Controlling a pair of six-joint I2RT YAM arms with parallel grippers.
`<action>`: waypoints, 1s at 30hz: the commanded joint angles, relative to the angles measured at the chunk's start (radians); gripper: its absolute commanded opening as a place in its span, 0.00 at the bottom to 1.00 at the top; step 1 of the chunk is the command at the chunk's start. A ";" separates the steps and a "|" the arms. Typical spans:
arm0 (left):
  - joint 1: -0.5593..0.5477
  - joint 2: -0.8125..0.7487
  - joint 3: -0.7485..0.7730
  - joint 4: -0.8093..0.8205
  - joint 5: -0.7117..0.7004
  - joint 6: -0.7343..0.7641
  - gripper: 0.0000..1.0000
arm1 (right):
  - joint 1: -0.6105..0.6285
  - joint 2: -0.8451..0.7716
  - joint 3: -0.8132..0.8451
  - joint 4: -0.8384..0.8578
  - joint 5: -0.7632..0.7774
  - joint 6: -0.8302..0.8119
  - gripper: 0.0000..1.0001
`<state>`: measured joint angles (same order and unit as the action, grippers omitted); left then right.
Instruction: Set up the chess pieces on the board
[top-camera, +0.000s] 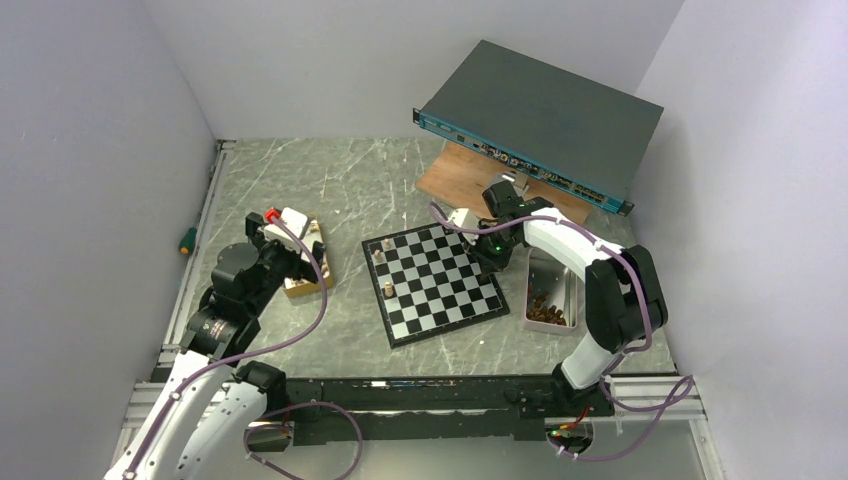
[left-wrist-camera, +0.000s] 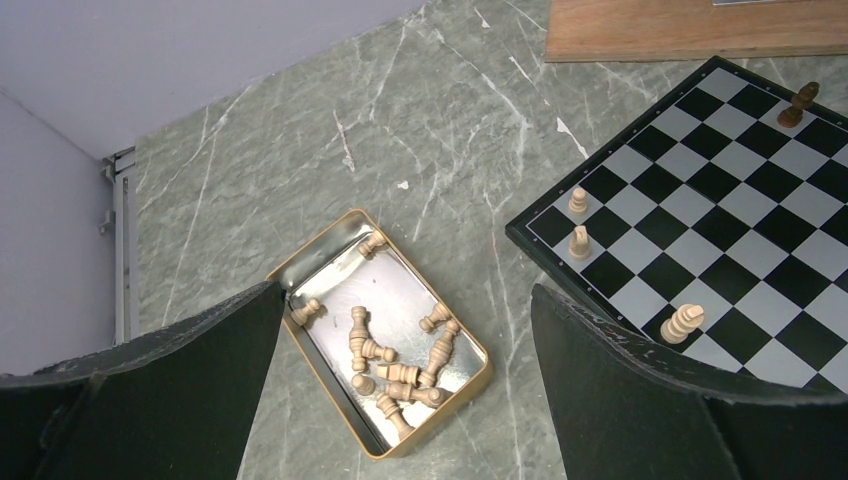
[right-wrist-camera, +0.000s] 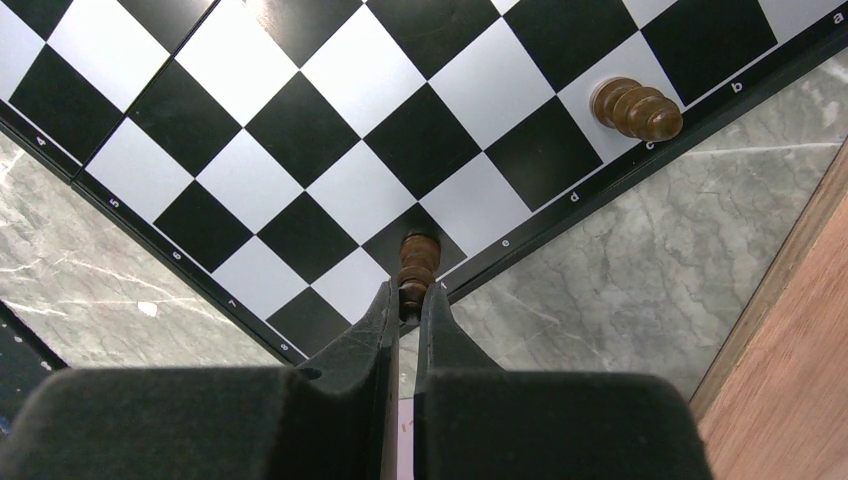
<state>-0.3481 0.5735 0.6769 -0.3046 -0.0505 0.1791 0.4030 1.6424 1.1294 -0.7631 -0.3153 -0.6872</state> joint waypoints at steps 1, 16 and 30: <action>0.004 0.000 0.015 0.023 -0.005 0.000 0.99 | 0.007 -0.002 -0.003 0.002 -0.007 0.007 0.01; 0.006 0.000 0.015 0.022 -0.008 0.002 0.99 | 0.020 0.005 -0.005 -0.005 -0.013 0.005 0.16; 0.008 -0.001 0.015 0.024 -0.006 0.002 0.99 | 0.022 0.000 -0.006 -0.007 -0.022 0.006 0.38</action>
<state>-0.3462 0.5732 0.6769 -0.3046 -0.0505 0.1795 0.4213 1.6440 1.1229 -0.7628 -0.3199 -0.6861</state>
